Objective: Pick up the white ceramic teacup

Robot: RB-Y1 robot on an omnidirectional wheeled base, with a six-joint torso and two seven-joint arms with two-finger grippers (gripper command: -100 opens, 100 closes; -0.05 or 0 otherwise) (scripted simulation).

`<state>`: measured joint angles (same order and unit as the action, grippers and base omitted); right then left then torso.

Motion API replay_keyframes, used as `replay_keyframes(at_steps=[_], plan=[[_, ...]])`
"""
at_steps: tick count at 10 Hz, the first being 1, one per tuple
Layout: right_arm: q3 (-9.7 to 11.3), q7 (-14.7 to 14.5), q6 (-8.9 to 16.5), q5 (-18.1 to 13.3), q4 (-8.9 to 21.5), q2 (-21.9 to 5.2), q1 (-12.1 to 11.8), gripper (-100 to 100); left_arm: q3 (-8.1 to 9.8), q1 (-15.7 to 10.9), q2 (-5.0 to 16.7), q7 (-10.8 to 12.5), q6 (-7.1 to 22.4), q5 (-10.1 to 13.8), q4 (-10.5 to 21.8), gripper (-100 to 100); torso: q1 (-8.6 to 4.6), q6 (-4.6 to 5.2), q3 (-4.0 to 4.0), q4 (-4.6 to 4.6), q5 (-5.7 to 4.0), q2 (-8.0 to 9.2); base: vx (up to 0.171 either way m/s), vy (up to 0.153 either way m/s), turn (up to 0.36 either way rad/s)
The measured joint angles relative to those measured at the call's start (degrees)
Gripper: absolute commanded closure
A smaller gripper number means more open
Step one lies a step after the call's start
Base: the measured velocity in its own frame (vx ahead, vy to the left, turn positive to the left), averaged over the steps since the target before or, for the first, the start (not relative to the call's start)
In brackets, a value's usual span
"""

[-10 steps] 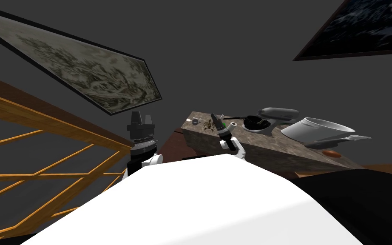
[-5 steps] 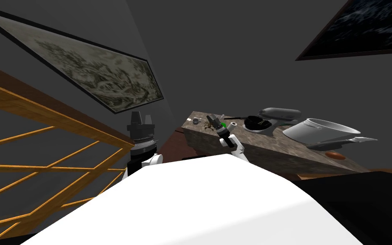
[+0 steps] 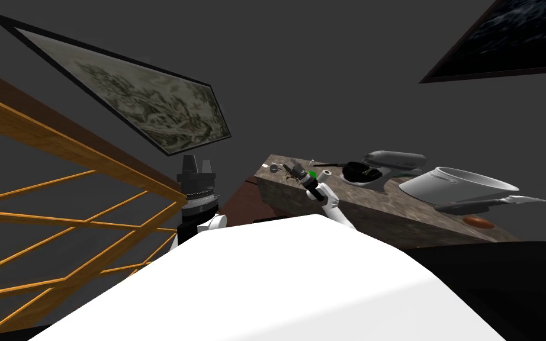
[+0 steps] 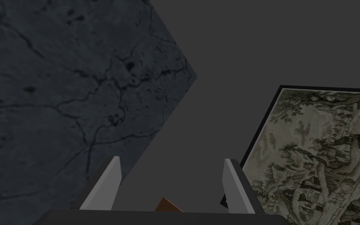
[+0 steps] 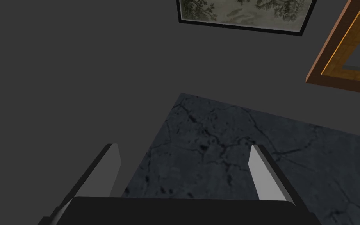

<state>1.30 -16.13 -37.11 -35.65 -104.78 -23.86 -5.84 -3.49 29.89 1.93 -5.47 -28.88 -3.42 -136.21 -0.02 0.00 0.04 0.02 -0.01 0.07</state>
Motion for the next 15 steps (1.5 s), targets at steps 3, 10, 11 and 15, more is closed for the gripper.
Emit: replay_keyframes(at_steps=[3, 10, 11, 15], plan=[[0.69, -1.39, -0.91, -4.6, 2.84, -2.42, 2.75, -100, 0.0, 0.0, 0.0, 0.0, 0.0, 0.0, 0.0, 0, -0.01, 0.02, -0.01, 0.0, -0.01, -0.01, -0.024, -0.007, 0.092], [2.65, -6.07, -4.62, -16.06, 12.07, -7.96, 9.7, -100, 0.0, 0.0, 0.0, 0.0, 0.0, 0.0, 0.0, 0, 0.02, 0.0, -0.02, -0.01, 0.0, -0.04, -0.018, -0.003, 0.105], [2.81, -6.67, -5.1, -17.47, 13.39, -8.48, 10.4, -100, 0.0, 0.01, 0.0, 0.0, 0.0, 0.0, 0.0, 0, 0.0, 0.04, -0.02, -0.01, 0.0, -0.04, -0.018, -0.002, 0.165], [3.64, -8.97, -7.24, -23.65, 19.13, -11.8, 14.19, -100, 0.0, 0.01, 0.0, 0.0, 0.0, 0.0, 0.0, 0, -0.01, 0.05, -0.03, -0.01, -0.01, -0.05, -0.015, -0.004, 0.128]])
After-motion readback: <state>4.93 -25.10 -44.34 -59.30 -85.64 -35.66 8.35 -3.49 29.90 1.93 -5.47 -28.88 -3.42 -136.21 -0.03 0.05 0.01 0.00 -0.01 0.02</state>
